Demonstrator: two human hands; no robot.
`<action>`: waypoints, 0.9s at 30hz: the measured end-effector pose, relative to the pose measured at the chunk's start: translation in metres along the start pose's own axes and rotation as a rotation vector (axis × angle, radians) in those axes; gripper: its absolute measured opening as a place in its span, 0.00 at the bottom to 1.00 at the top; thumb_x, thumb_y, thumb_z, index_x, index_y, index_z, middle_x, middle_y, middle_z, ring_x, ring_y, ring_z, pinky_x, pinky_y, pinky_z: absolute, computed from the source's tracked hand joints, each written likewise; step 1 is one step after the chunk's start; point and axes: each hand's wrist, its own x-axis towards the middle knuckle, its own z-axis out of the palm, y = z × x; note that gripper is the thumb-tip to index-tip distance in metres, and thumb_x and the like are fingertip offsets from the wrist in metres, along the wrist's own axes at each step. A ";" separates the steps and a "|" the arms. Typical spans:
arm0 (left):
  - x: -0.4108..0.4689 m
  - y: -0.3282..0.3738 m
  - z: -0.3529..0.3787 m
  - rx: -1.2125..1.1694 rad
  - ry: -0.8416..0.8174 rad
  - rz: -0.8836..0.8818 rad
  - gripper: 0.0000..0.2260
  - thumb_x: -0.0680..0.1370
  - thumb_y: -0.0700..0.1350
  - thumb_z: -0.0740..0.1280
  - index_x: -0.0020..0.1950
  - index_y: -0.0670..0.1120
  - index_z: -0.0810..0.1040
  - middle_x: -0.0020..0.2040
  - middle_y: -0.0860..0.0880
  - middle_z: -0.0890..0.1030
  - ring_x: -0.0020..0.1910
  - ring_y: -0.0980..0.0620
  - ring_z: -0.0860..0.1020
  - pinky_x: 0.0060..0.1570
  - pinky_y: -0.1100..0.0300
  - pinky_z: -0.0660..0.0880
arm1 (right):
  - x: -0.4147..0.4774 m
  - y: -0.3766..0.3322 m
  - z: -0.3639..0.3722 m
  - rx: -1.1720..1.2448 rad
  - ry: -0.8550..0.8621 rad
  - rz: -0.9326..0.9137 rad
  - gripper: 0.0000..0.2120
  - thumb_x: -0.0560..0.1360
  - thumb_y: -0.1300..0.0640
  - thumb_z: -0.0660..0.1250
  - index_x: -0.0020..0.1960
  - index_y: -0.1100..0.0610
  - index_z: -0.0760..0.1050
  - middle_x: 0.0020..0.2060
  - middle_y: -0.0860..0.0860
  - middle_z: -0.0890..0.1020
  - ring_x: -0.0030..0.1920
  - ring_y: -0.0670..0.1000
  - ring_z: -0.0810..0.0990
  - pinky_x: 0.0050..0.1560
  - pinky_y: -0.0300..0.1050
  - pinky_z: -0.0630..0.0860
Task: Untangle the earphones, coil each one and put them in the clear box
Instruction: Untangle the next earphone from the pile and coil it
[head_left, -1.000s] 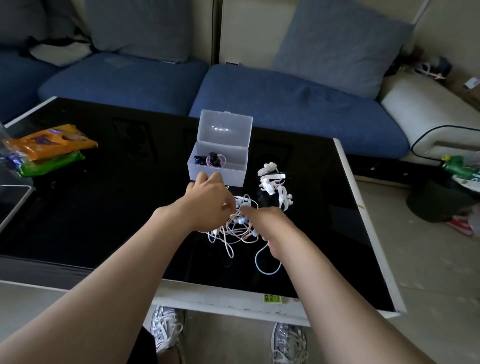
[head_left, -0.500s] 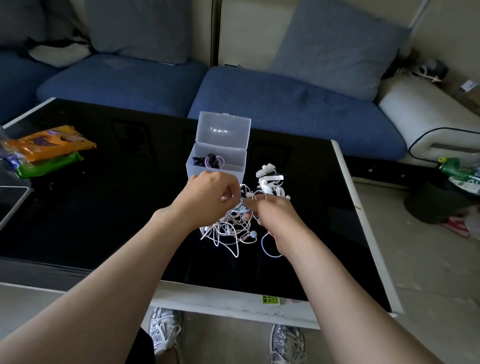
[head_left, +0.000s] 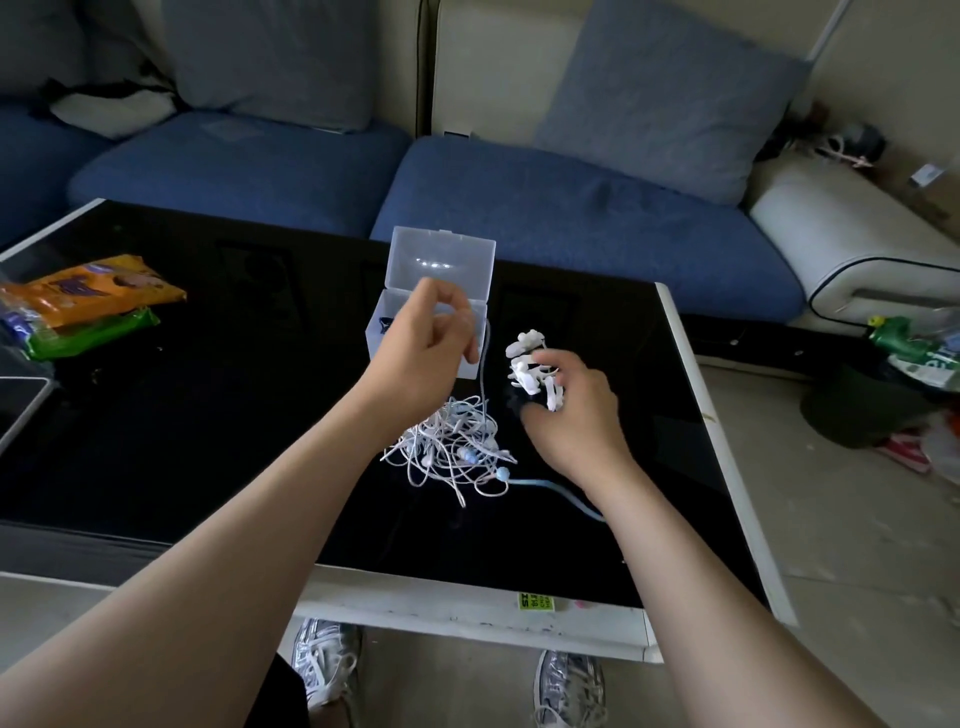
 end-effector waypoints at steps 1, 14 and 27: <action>-0.002 0.002 0.001 0.004 -0.042 0.031 0.02 0.87 0.41 0.60 0.57 0.45 0.72 0.36 0.50 0.81 0.32 0.47 0.70 0.31 0.54 0.67 | 0.002 -0.001 0.002 0.097 -0.045 -0.086 0.27 0.70 0.50 0.70 0.68 0.37 0.76 0.64 0.50 0.77 0.67 0.51 0.76 0.67 0.52 0.76; -0.009 -0.021 -0.004 0.842 -0.051 0.151 0.10 0.70 0.42 0.73 0.46 0.54 0.76 0.41 0.55 0.81 0.41 0.49 0.80 0.41 0.50 0.80 | -0.008 -0.022 -0.015 0.475 0.414 -0.480 0.04 0.80 0.58 0.73 0.52 0.54 0.87 0.27 0.45 0.78 0.28 0.45 0.76 0.33 0.43 0.75; -0.010 -0.017 -0.004 1.313 -0.028 0.077 0.21 0.72 0.41 0.76 0.64 0.50 0.79 0.64 0.44 0.70 0.64 0.41 0.68 0.62 0.49 0.67 | -0.008 -0.004 -0.029 -0.851 0.109 -0.286 0.15 0.79 0.37 0.68 0.55 0.47 0.82 0.47 0.50 0.85 0.59 0.57 0.75 0.55 0.53 0.65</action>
